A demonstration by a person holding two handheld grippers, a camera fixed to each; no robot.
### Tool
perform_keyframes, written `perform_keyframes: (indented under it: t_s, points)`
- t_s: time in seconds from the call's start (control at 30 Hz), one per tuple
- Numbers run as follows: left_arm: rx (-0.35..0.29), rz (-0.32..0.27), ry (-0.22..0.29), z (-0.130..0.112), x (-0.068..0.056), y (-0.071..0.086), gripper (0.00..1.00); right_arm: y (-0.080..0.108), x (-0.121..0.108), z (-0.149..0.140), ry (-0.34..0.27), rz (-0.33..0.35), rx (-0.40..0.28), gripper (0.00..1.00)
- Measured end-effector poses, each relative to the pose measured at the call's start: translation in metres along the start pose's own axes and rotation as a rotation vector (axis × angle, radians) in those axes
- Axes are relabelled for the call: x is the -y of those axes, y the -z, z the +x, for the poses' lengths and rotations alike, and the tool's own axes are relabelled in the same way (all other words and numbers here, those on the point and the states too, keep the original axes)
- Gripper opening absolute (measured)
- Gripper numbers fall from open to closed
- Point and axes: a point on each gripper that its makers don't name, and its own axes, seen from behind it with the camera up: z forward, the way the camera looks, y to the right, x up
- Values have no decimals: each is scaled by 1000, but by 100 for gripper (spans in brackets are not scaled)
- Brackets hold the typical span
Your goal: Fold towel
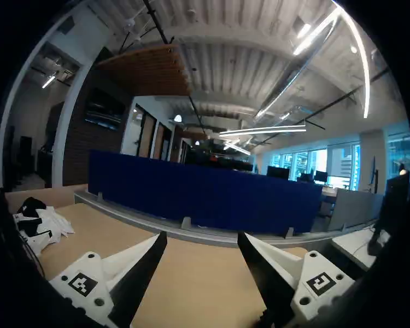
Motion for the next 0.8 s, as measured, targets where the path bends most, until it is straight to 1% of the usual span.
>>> perform_keyframes:
  t_s: [0.2,0.4,0.6,0.8]
  points:
    - [-2,7,-8,-16,0,1,91,1,-1,-12,-2,-1,-3,100]
    - [3,9,-13,-33,0,0,91,2,-6,-26,6,-8,9,100]
    - [3,10,-21,-40,-2,0,91,2,-12,-32,15,-17,13,100]
    - [-2,13,-20,-41,-2,-1,91,0,-16,-38,18,-19,21,100]
